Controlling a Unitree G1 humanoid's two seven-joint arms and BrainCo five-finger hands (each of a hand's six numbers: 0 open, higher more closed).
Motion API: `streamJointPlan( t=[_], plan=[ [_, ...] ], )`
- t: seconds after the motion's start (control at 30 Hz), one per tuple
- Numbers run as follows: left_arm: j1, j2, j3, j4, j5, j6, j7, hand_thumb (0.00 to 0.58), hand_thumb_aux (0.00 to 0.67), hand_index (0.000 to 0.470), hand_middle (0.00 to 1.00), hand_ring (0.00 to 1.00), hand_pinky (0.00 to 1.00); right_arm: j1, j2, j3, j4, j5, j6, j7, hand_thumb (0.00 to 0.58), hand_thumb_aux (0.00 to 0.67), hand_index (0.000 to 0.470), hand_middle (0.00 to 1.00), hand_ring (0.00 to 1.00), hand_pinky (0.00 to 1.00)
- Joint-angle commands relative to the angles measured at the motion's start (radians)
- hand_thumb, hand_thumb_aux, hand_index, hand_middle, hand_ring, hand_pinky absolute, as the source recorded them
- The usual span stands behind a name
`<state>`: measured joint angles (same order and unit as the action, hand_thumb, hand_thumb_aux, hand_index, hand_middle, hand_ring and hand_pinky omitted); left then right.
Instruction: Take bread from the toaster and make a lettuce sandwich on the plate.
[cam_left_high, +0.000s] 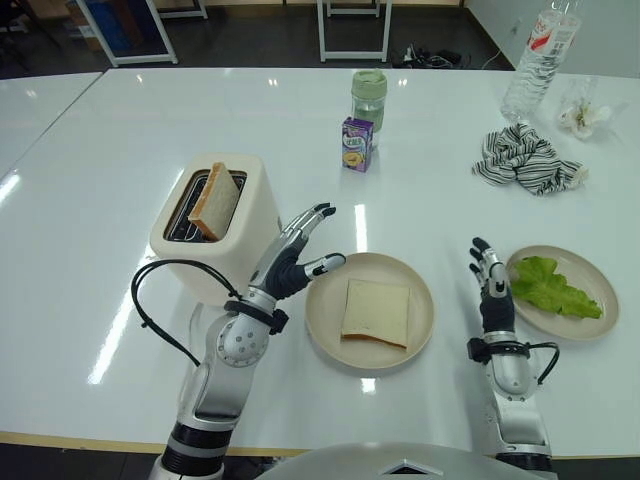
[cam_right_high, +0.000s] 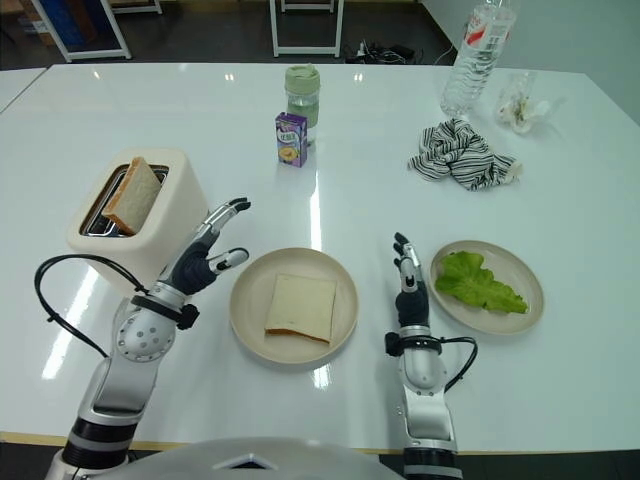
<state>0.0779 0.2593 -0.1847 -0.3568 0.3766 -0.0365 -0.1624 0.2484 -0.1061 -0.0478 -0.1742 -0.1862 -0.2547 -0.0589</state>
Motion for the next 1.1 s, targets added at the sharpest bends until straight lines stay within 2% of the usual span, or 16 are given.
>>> streamJointPlan(
  t=[0.03, 0.13, 0.27, 0.37, 0.53, 0.67, 0.87, 0.9, 0.93, 0.97, 1.0, 1.03, 1.1],
  plan=[
    [0.023, -0.082, 0.012, 0.123, -0.172, -0.101, 0.008, 0.0, 0.0, 0.0, 0.0, 0.0, 0.0, -0.001, -0.133, -0.129, -0.135, -0.144, -0.059, -0.038, 0.0, 0.0, 0.0, 0.0, 0.0, 0.0],
    [0.038, -0.138, 0.012, 0.182, -0.268, -0.196, 0.018, 0.0, 0.0, 0.0, 0.0, 0.0, 0.0, -0.025, -0.281, -0.263, -0.09, -0.28, -0.071, -0.095, 0.0, 0.0, 0.0, 0.0, 0.0, 0.0],
    [0.045, -0.19, -0.012, 0.233, -0.331, -0.233, 0.006, 0.0, 0.0, 0.0, 0.0, 0.0, 0.0, -0.062, -0.496, -0.316, 0.204, -0.474, -0.06, -0.223, 0.0, 0.0, 0.0, 0.0, 0.0, 0.0],
    [0.043, -0.2, -0.024, 0.264, -0.343, -0.246, -0.005, 0.0, 0.0, 0.0, 0.0, 0.0, 0.0, -0.098, -0.622, -0.256, 0.446, -0.613, -0.022, -0.331, 0.0, 0.0, 0.0, 0.0, 0.0, 0.0],
    [0.045, -0.206, -0.01, 0.265, -0.363, -0.242, -0.009, 0.0, 0.0, 0.0, 0.0, 0.0, 0.0, -0.182, -0.713, -0.101, 0.723, -0.733, 0.032, -0.426, 0.0, 0.0, 0.0, 0.0, 0.0, 0.0],
    [0.051, -0.204, -0.008, 0.257, -0.365, -0.24, -0.01, 0.0, 0.0, 0.0, 0.0, 0.0, 0.0, -0.231, -0.728, 0.01, 0.827, -0.758, 0.043, -0.46, 0.0, 0.0, 0.0, 0.0, 0.0, 0.0],
    [0.057, -0.206, -0.008, 0.26, -0.361, -0.237, -0.012, 0.0, 0.0, 0.0, 0.0, 0.0, 0.0, -0.23, -0.736, 0.106, 0.837, -0.754, 0.046, -0.494, 0.0, 0.0, 0.0, 0.0, 0.0, 0.0],
    [0.058, -0.207, -0.008, 0.259, -0.36, -0.236, -0.012, 0.0, 0.0, 0.0, 0.0, 0.0, 0.0, -0.232, -0.736, 0.121, 0.837, -0.756, 0.047, -0.496, 0.018, 0.011, 0.007, 0.0, 0.0, 0.0],
    [0.058, -0.208, -0.008, 0.259, -0.36, -0.235, -0.012, 0.0, 0.0, 0.0, 0.0, 0.0, 0.0, -0.236, -0.735, 0.137, 0.839, -0.757, 0.048, -0.498, 0.112, 0.068, 0.048, 0.0, 0.0, 0.0],
    [0.058, -0.208, -0.009, 0.259, -0.36, -0.234, -0.011, 0.0, 0.0, 0.0, 0.0, 0.0, 0.0, -0.241, -0.733, 0.153, 0.845, -0.759, 0.049, -0.499, 0.172, 0.108, 0.076, 0.0, 0.0, 0.0],
    [0.058, -0.209, -0.009, 0.259, -0.359, -0.233, -0.011, 0.0, 0.0, 0.0, 0.0, 0.0, 0.0, -0.246, -0.733, 0.166, 0.853, -0.76, 0.05, -0.5, 0.261, 0.173, 0.122, 0.0, 0.0, 0.0],
    [0.057, -0.209, -0.009, 0.26, -0.359, -0.232, -0.012, 0.0, 0.0, 0.0, 0.0, 0.0, 0.0, -0.25, -0.732, 0.178, 0.861, -0.759, 0.051, -0.503, 0.41, 0.307, 0.216, 0.0, 0.0, 0.0],
    [0.055, -0.207, -0.008, 0.261, -0.36, -0.23, -0.014, 0.0, 0.0, 0.0, 0.0, 0.0, 0.0, -0.255, -0.73, 0.199, 0.876, -0.755, 0.054, -0.507, 0.452, 0.355, 0.249, 0.0, 0.0, 0.0]
  ],
)
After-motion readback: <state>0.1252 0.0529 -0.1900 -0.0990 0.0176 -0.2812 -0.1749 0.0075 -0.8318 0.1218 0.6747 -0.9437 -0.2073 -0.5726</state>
